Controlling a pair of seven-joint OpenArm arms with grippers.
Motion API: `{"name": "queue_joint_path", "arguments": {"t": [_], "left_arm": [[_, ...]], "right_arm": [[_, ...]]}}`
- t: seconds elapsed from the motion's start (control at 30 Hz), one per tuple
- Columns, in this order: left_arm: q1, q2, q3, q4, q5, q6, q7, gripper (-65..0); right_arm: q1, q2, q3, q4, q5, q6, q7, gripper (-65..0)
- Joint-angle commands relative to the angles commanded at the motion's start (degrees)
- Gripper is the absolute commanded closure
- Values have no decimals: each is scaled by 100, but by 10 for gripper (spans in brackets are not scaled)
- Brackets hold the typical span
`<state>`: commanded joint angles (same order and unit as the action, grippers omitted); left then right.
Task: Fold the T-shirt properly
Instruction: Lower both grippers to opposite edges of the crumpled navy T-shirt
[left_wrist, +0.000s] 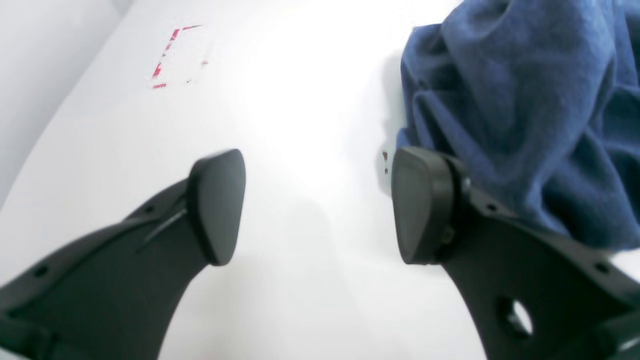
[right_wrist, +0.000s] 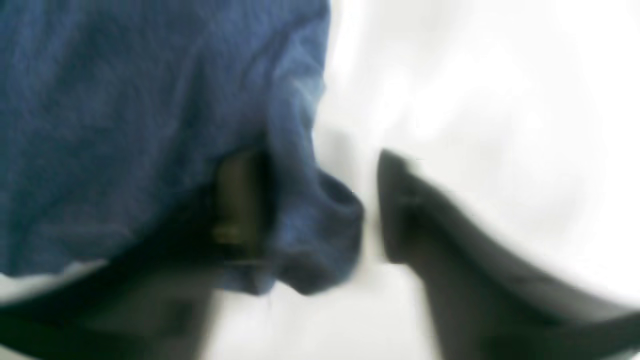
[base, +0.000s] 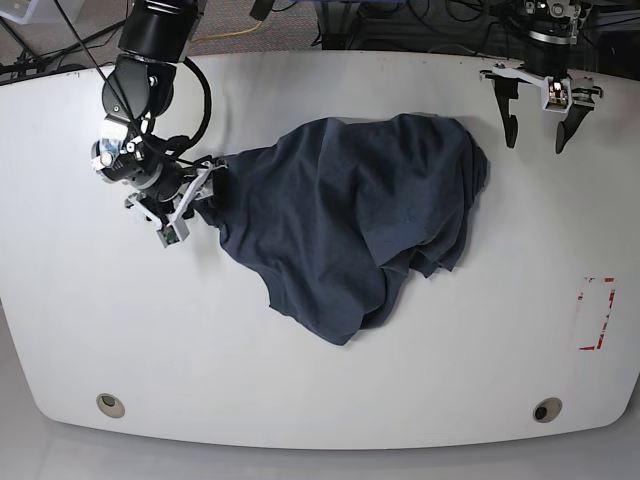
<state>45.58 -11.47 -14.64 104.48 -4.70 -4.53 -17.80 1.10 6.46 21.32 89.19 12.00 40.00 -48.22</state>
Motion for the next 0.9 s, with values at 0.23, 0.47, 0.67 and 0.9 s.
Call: {"name": "queue_joint_path", "arguments": {"t": [0.23,0.47,0.67,0.9], "left_arm": [[-193,0,-18,18,-35,26,325,-428],[-501,0,-44,44,-62,9,1187,-428],[-519,0,-44,44,-62,0,1275,-428],[-651,0,-44,35,-44,0,1433,-428]], "right_arm": [[-642,-97,9,615,0,0,9,0],[-1591,-730,448,1626,-9,0,0,0],[-2013,-976,440,2101,-9,0,-9,-187],[-1749,-862,484,2031,404,0,-132,-530]]}}
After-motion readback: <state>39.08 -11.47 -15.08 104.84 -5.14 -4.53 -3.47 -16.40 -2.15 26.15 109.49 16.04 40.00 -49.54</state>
